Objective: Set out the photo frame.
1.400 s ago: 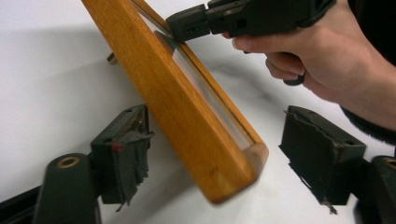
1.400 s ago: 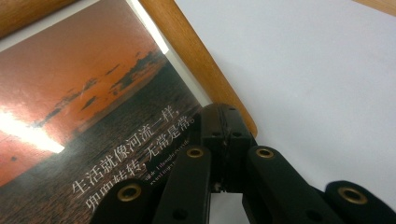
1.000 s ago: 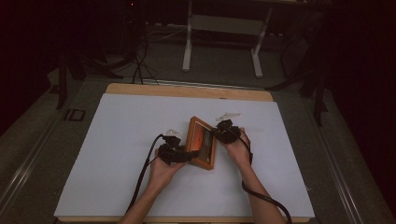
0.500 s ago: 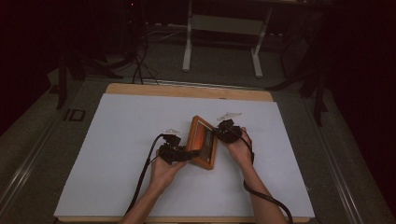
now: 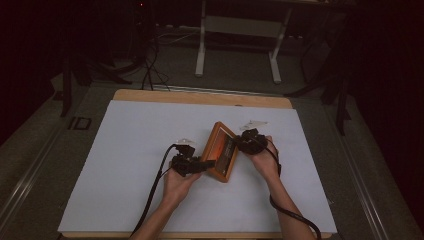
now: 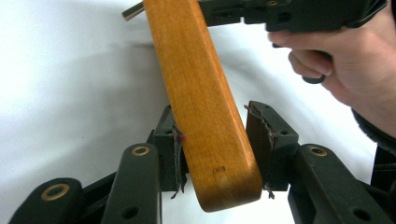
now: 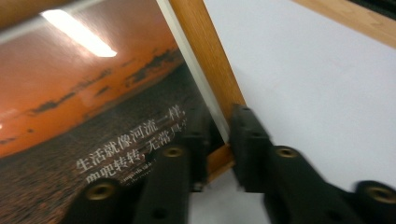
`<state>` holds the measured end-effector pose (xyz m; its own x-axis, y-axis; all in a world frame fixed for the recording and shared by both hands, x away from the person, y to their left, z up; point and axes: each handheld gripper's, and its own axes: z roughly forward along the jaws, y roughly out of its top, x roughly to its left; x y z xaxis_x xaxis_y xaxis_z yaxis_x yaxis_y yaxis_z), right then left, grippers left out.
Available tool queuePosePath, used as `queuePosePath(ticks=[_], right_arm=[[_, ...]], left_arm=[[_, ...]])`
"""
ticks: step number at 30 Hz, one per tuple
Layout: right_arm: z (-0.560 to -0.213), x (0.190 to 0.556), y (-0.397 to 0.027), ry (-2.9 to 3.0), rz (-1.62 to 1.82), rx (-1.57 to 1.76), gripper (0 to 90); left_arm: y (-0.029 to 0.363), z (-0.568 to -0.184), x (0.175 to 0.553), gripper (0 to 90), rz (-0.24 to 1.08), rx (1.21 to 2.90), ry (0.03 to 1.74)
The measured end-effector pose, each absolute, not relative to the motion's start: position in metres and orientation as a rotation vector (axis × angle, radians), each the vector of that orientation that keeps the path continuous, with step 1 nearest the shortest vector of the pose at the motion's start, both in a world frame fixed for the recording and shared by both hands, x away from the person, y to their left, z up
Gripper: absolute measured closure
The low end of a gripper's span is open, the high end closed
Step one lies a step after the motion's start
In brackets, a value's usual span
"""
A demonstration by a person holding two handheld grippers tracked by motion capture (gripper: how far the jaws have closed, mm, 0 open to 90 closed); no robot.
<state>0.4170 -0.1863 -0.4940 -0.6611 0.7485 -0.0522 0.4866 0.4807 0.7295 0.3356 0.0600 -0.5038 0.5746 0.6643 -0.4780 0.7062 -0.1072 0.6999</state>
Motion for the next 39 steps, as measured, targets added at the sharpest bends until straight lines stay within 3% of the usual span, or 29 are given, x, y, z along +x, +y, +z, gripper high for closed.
queuePosePath(ticks=[5, 14, 39], right_arm=[[-0.482, 0.41, -0.195, 2.384, 1.034, 0.997, 62.1], [-0.456, 0.395, -0.208, 2.382, 1.094, 0.918, 53.1], [-0.428, 0.362, -0.261, 2.334, 1.099, 0.847, 45.1]], left_arm=[[0.055, -0.5, 0.333, 61.9, -0.03, 1.821, 1.098], [0.046, -0.493, 0.329, 65.6, 0.016, 1.843, 1.053], [0.017, -0.481, 0.322, 69.5, 0.121, 1.895, 0.921]])
